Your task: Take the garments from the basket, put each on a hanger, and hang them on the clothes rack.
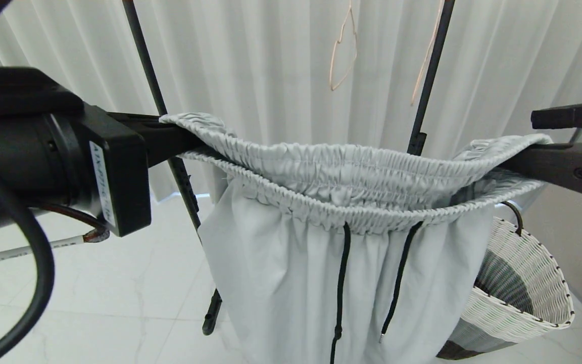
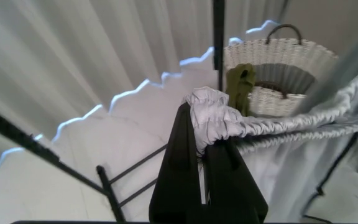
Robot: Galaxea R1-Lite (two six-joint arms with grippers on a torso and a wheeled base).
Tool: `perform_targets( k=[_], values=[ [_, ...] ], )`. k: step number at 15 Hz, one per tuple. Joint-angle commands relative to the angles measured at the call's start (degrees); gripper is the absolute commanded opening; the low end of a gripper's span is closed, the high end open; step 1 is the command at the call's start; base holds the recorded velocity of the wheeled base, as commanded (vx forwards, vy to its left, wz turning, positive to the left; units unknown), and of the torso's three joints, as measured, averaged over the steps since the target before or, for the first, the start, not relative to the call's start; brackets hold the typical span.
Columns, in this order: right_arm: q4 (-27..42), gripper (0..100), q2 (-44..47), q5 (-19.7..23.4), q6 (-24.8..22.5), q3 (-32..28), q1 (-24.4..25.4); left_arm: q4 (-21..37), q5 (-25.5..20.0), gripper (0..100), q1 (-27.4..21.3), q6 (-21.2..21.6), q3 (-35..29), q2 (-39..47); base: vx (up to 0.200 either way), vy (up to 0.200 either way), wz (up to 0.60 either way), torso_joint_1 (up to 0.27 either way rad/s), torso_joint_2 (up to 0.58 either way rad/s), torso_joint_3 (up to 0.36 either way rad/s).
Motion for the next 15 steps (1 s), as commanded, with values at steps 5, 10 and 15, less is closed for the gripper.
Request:
perform_targets(
  k=[5, 10, 15],
  values=[
    [0.38, 100, -3.26, -1.88, -0.47, 4.37, -0.63, 0.06, 2.06, 0, 7.46, 0.76, 3.00, -0.81, 0.000, 0.000, 0.00, 0.000, 0.00, 0.000],
    [12.51, 100, -1.51, -17.35, -1.00, 7.18, -12.93, 0.06, 6.10, 0, 14.06, 5.59, 8.28, -3.63, 0.000, 0.000, 0.00, 0.000, 0.00, 0.000],
    [12.42, 100, -2.65, -21.57, -5.04, 11.05, -22.16, -0.21, -0.75, 0, 18.10, 5.59, 8.19, -5.12, 0.000, 0.000, 0.00, 0.000, 0.00, 0.000]
  ],
)
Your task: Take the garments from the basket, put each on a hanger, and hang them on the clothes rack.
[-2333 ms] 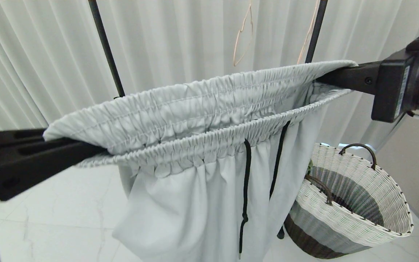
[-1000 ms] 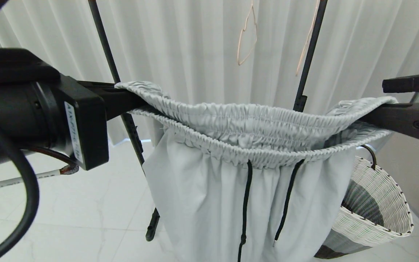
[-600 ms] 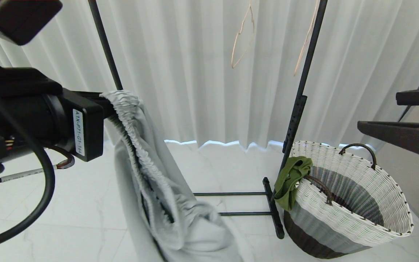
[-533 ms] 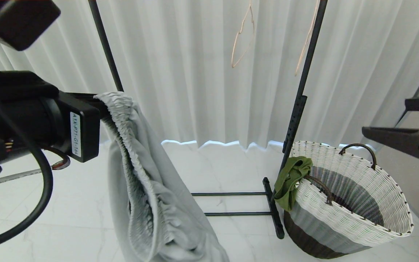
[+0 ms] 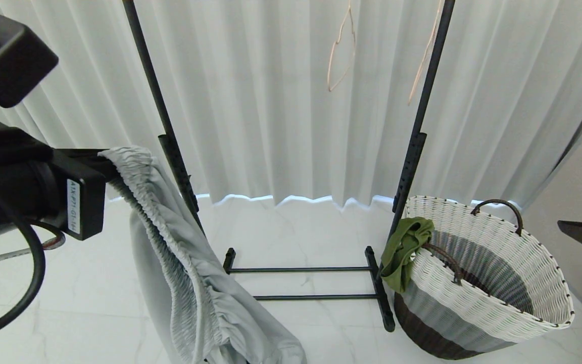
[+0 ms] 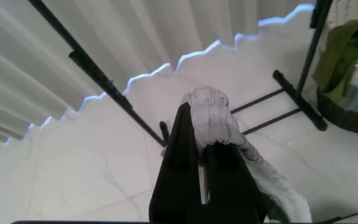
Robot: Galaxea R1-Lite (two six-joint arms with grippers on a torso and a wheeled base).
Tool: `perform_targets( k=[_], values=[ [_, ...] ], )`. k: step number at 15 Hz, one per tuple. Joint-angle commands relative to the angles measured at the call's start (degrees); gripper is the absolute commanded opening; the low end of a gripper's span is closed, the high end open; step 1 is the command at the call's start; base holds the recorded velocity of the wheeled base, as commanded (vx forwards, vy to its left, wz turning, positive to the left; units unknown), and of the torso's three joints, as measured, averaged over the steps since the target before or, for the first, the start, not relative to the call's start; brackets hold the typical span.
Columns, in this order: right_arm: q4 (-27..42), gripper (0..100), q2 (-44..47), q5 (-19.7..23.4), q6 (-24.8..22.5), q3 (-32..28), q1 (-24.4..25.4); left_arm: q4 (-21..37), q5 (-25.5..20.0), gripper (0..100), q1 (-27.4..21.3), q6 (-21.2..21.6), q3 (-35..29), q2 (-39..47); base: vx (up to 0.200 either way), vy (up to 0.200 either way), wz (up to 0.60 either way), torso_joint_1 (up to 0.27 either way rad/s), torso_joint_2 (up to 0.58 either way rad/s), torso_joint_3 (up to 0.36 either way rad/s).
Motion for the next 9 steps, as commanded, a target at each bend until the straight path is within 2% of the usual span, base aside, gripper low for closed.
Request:
perform_targets(
  k=[1, 6, 7, 9],
  values=[
    [-0.06, 100, -1.36, -0.23, -0.01, 0.77, -2.19, -0.45, -2.32, 0, 2.63, -0.01, -1.68, -0.40, 0.000, 0.000, 0.00, 0.000, 0.00, 0.000],
    [-1.11, 100, -3.47, 0.21, 0.51, 1.47, -4.03, -1.59, -3.20, 0, 6.50, -0.45, -1.76, -0.66, 0.000, 0.000, 0.00, 0.007, -0.03, -0.019],
    [-1.73, 100, -3.39, 0.21, 1.48, 1.39, -4.03, -4.76, -3.20, 0, 8.17, -0.10, -1.24, -0.31, 0.000, 0.000, 0.00, 0.100, -0.28, -0.193],
    [-1.91, 100, -3.39, 0.21, 1.57, 1.47, -4.30, -6.95, -3.20, 0, 8.43, -0.01, -1.15, -0.04, 0.000, 0.000, 0.00, 0.132, -0.40, -0.244]
  ],
)
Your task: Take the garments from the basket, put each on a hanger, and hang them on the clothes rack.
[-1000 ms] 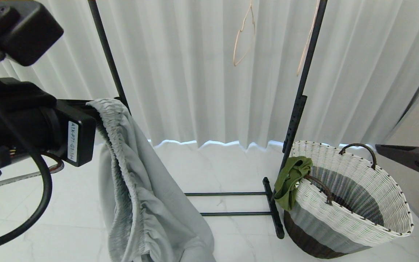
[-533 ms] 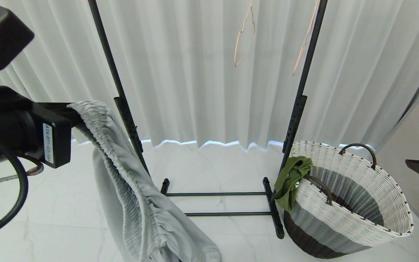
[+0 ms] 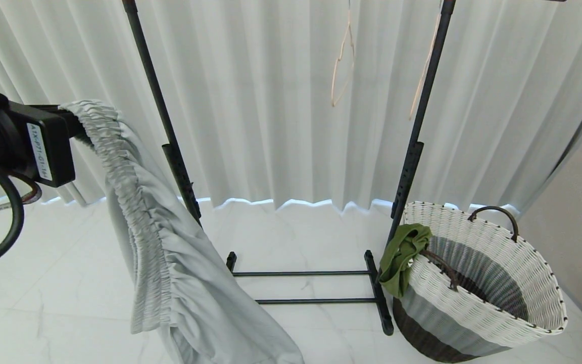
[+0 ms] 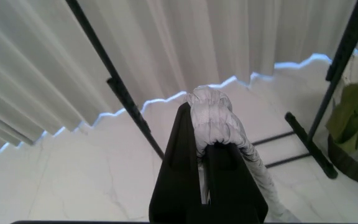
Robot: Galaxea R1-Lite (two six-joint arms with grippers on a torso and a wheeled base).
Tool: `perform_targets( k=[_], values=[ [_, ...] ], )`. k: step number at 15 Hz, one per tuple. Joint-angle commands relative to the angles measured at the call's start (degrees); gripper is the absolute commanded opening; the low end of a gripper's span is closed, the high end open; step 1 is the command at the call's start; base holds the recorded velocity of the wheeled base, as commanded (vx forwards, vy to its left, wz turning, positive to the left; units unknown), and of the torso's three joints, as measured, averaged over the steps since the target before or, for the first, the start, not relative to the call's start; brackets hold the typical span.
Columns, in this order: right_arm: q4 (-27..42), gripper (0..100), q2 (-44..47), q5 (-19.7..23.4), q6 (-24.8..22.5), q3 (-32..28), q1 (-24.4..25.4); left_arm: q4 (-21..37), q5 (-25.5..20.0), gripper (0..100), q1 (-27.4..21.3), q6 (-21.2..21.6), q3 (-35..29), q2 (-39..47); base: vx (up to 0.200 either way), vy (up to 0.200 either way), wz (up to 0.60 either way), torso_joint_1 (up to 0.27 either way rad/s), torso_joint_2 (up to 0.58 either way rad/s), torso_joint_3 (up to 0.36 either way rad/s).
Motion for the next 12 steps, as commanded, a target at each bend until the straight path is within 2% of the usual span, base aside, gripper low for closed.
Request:
perform_targets(
  k=[1, 12],
  values=[
    [-0.08, 100, -0.13, 0.08, 0.07, 0.01, -0.14, -0.10, 0.08, 0, 0.39, 0.04, 0.21, 0.32, 0.000, 0.000, 0.00, 0.149, -0.43, -0.256],
    [-1.66, 100, -0.04, 0.08, -0.02, 0.10, -0.84, -0.19, -0.01, 0, 0.39, 1.18, 0.03, 0.23, 0.000, 0.000, 0.00, 0.200, -0.48, -0.280]
  ],
)
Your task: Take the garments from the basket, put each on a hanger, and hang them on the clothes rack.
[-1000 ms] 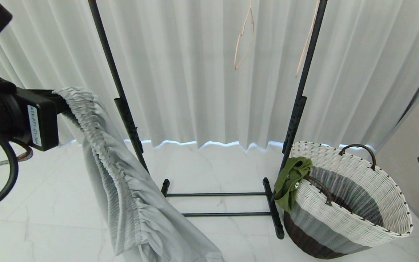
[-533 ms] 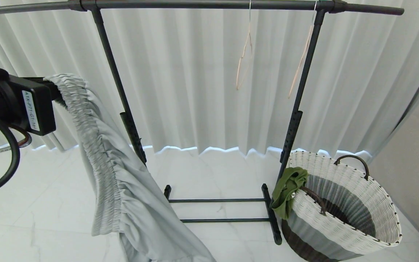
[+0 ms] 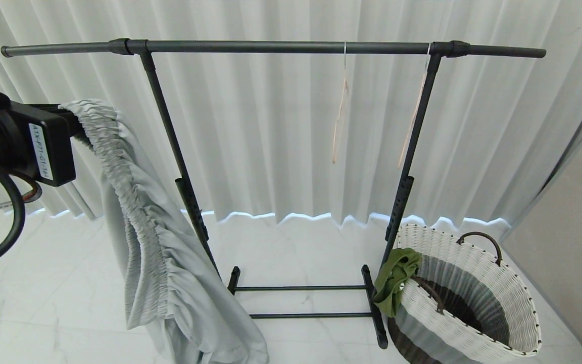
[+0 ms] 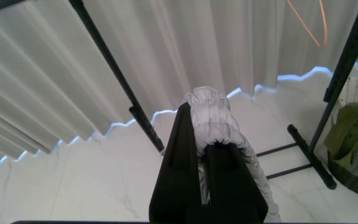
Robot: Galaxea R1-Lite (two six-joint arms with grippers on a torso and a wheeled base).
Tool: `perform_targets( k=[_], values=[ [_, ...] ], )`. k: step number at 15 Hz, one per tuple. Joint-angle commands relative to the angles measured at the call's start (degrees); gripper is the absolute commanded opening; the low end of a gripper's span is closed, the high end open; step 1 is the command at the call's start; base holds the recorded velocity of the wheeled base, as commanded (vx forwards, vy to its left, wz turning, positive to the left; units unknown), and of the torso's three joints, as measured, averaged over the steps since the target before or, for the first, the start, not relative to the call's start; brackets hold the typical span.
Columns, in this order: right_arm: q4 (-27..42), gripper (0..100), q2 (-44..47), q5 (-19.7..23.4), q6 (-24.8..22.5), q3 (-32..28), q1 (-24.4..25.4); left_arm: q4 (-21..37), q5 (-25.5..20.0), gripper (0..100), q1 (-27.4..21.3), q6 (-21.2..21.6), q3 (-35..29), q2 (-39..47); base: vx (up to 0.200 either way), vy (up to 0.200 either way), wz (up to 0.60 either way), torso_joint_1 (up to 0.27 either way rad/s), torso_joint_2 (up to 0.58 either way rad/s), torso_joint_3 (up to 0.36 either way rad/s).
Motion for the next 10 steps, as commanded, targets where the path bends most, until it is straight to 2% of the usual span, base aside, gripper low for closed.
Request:
perform_targets(
  k=[1, 4, 10],
  values=[
    [-0.04, 100, 0.02, 0.06, 0.03, 0.10, 0.01, -0.02, 0.11, 0, 0.09, 0.03, -0.01, 0.09, 0.000, 0.000, 0.00, 0.242, -0.50, -0.276],
    [-0.04, 100, -0.25, 0.76, -0.14, 0.89, 0.01, -0.02, 0.11, 0, 0.26, 0.03, 0.26, 0.17, 0.000, 0.000, 0.00, 0.165, -0.35, -0.201],
    [-0.04, 100, -0.51, 1.20, -0.05, 0.89, 0.01, -0.02, 0.11, 0, 0.26, 0.03, 0.34, 0.17, 0.200, 0.000, 0.00, 0.023, -0.04, -0.023]
  ],
)
